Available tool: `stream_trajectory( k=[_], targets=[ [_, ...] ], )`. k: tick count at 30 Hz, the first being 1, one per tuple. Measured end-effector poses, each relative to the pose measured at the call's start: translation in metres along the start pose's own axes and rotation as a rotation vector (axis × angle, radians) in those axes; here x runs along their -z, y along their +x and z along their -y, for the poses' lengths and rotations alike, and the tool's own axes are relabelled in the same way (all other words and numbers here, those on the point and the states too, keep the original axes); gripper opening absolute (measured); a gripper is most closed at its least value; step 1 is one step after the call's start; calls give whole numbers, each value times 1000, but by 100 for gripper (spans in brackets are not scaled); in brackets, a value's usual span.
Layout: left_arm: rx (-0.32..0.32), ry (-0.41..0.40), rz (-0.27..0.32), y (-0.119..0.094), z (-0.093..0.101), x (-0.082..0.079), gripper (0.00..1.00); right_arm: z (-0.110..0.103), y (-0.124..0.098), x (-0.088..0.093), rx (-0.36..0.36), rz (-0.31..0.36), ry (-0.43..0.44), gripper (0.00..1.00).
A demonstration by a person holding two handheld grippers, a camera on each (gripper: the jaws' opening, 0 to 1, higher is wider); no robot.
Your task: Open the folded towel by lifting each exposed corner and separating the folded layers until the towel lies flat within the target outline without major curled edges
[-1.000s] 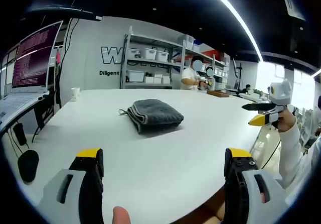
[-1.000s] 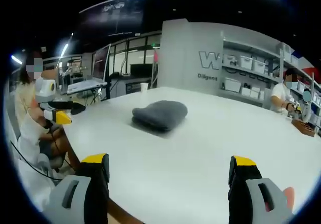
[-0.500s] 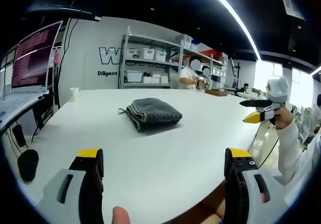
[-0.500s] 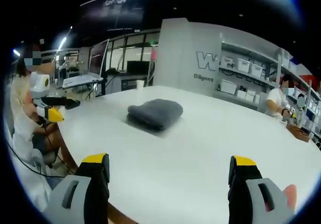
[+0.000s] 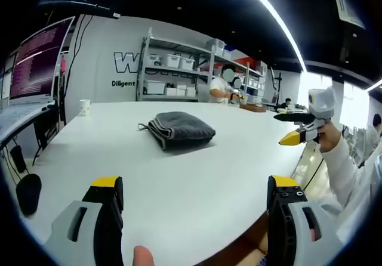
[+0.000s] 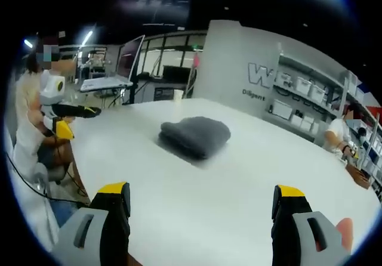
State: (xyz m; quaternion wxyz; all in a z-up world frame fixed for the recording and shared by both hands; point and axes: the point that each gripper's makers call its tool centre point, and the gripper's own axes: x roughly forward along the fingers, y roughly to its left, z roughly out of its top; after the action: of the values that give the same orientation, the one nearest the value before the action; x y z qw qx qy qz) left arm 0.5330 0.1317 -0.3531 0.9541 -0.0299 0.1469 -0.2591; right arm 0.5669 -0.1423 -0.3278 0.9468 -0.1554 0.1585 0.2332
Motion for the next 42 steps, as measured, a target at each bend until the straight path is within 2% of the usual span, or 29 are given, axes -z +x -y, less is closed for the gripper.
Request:
stream_trajectory(
  k=[4, 12, 18, 22, 29, 34, 42],
  targets=[
    [5, -5, -2, 0, 0, 3, 99, 4, 14, -4, 7, -34, -53, 99],
    [6, -1, -2, -3, -3, 4, 99, -2, 53, -33, 19, -65, -160, 99],
    [8, -35, 15, -8, -12, 7, 99, -22, 80, -45, -13, -100, -280, 99],
    [-5, -38, 15, -12, -19, 9, 99, -34, 104, -59, -25, -104, -359, 99],
    [-13, -56, 31, -16, -28, 9, 99, -48, 140, -78, -37, -81, -440, 99],
    [-13, -64, 36, -17, -32, 10, 99, -53, 162, -80, -30, -89, -484, 99],
    [8, -65, 56, -17, -31, 6, 99, -63, 189, -71, -20, -118, -542, 97]
  ],
)
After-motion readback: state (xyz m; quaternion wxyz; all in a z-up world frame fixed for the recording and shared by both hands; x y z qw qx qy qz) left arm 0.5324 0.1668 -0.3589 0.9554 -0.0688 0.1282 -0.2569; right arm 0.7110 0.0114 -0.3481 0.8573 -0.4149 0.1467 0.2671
